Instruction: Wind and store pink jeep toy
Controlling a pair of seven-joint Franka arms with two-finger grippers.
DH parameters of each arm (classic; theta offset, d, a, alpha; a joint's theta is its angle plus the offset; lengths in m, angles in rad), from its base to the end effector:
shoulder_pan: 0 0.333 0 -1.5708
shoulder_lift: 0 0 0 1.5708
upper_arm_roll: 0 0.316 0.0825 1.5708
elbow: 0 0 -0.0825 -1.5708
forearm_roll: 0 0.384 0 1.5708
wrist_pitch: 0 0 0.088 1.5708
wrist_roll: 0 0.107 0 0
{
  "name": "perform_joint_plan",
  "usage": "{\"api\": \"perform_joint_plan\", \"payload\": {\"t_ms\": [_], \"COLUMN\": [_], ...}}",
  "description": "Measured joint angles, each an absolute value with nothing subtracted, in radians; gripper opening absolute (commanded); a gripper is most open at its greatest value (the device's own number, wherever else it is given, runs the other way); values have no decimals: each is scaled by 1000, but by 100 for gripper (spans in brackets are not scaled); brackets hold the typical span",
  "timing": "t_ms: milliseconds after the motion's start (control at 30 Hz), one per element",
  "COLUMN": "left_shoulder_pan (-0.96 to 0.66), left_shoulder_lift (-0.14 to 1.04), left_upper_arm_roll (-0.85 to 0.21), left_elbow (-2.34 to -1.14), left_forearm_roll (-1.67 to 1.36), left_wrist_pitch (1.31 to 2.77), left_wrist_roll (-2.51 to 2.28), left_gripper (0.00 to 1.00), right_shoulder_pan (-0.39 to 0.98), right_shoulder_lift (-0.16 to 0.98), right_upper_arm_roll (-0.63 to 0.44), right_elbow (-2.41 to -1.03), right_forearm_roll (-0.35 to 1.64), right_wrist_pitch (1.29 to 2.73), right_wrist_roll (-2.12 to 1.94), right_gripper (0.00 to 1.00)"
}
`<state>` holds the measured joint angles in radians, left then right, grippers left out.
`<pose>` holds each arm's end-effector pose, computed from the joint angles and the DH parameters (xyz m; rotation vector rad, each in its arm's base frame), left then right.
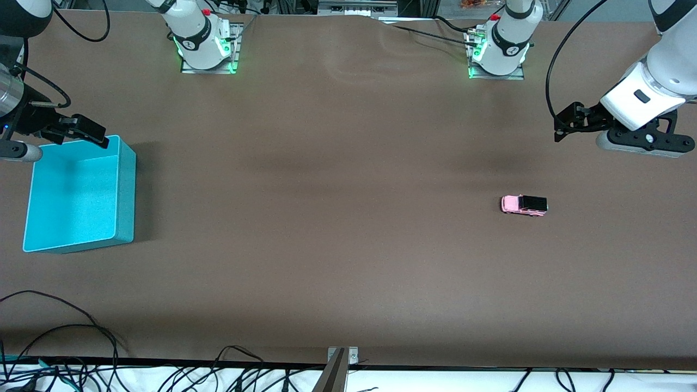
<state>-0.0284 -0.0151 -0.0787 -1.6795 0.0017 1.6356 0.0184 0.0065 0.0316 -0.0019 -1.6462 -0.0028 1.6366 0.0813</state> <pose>0.5495 -0.0592 0.5869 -3.1309 0.1969 0.0450 0.5666 0.0023 0.5767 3.1340 -0.1199 -0.0644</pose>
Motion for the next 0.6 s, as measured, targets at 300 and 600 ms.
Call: {"api": "perform_joint_plan", "payload": {"t_ms": [300, 600], "left_shoulder_pan": [-17, -6], "left_shoulder_lift": [-15, -14], "left_upper_arm_roll": [-77, -77], "left_elbow": [-1675, -1662], "left_forearm_roll": [2, 2], "left_wrist_pitch": [1635, 1635], "left_wrist_roll": [15, 16], "left_gripper": [100, 100], "right_shoulder_pan": [6, 7], "right_shoulder_lift": [32, 32], "right_upper_arm_roll": [-2, -1], "right_elbow": [-1646, -1646], "right_forearm_roll": [-3, -3], "right_wrist_pitch": [1636, 1636], "right_wrist_roll": [81, 81], "right_gripper": [100, 100]}}
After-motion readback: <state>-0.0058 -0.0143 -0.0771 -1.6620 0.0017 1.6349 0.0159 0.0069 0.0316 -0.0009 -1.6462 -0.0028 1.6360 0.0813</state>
